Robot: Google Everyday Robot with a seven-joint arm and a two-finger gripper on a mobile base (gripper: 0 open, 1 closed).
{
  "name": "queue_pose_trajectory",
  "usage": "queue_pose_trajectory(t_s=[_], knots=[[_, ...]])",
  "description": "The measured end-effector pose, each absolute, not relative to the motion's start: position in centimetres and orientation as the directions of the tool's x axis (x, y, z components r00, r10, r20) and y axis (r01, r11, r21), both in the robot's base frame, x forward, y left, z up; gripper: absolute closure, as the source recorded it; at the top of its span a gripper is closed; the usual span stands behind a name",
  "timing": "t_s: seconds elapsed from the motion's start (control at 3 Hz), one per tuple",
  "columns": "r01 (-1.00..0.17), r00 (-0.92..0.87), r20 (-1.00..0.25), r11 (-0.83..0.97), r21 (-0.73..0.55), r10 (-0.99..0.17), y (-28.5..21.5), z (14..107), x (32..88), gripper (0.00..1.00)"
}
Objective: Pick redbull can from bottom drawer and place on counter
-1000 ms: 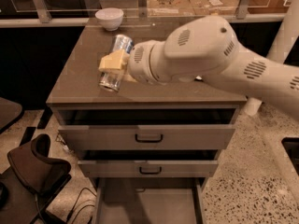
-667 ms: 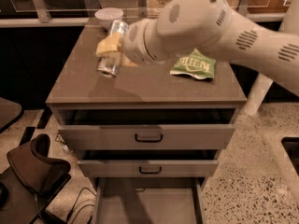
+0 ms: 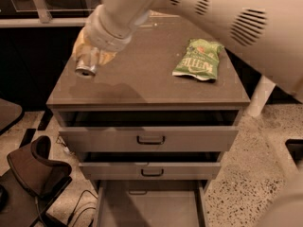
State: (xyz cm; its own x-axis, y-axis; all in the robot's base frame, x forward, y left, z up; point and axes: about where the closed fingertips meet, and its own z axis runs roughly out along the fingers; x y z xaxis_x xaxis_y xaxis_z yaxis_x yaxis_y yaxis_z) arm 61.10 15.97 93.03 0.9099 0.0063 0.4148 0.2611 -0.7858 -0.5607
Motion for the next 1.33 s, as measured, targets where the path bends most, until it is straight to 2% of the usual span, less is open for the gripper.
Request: queue_pose_trajectory(t_s=[0.33,0.67,1.33], knots=[[0.246,0.945,0.312,-0.841,-0.483,0.098,20.5,91.0,61.0,1.00],[0.253,0.956,0.257,-0.840,-0.480,0.142,21.8,90.6,59.3,1.00],[0.238,0.964,0.230,-0.806,-0.542,0.130,22.2,90.7,59.2,1.00]])
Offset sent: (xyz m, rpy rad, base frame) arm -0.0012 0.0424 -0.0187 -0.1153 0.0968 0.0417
